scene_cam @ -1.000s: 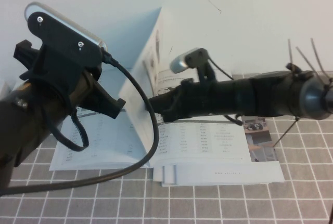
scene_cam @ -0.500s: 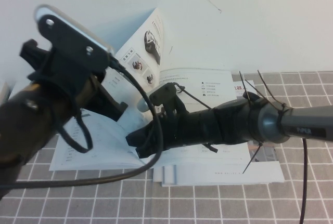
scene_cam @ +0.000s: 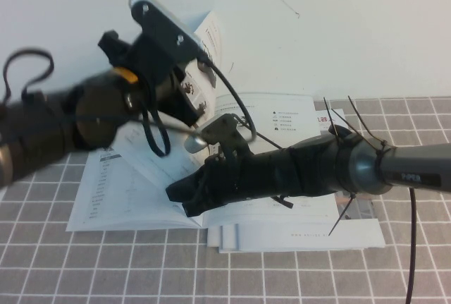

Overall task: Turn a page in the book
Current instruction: Open the closed book

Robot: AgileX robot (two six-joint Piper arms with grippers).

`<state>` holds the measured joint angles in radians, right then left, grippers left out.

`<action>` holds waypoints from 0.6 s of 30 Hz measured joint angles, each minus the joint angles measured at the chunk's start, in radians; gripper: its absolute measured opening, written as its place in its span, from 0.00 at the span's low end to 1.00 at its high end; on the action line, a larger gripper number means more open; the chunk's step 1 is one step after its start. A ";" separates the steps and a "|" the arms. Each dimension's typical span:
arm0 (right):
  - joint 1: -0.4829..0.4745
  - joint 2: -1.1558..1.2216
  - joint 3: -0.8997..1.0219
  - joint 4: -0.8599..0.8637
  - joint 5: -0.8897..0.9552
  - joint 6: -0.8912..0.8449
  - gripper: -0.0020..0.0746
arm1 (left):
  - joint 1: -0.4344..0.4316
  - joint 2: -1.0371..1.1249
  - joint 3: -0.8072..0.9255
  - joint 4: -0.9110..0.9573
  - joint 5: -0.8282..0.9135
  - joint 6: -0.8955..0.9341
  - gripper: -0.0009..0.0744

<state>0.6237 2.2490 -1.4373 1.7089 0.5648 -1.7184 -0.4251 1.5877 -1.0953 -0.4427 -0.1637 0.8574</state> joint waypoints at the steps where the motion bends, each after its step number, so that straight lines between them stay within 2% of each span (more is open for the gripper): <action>1: 0.000 0.000 0.000 0.000 0.005 0.000 0.02 | 0.021 0.016 -0.045 0.085 0.060 -0.071 0.01; 4: 0.000 0.000 0.000 0.000 0.017 0.000 0.02 | 0.058 0.059 -0.175 0.264 0.236 -0.174 0.01; 7: 0.000 0.000 0.000 0.000 0.019 0.002 0.02 | 0.065 0.110 -0.310 0.288 0.445 -0.098 0.01; 10: 0.000 0.000 0.000 0.000 0.021 0.003 0.02 | 0.070 0.162 -0.420 0.133 0.638 0.145 0.01; 13: 0.000 0.000 0.000 0.000 0.037 0.008 0.02 | 0.084 0.221 -0.500 -0.082 0.744 0.343 0.01; 18: 0.000 0.000 0.000 0.000 0.066 0.012 0.02 | 0.110 0.339 -0.636 -0.235 0.775 0.435 0.01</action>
<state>0.6237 2.2490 -1.4373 1.7089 0.6303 -1.7061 -0.3147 1.9264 -1.7310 -0.6776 0.6116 1.2923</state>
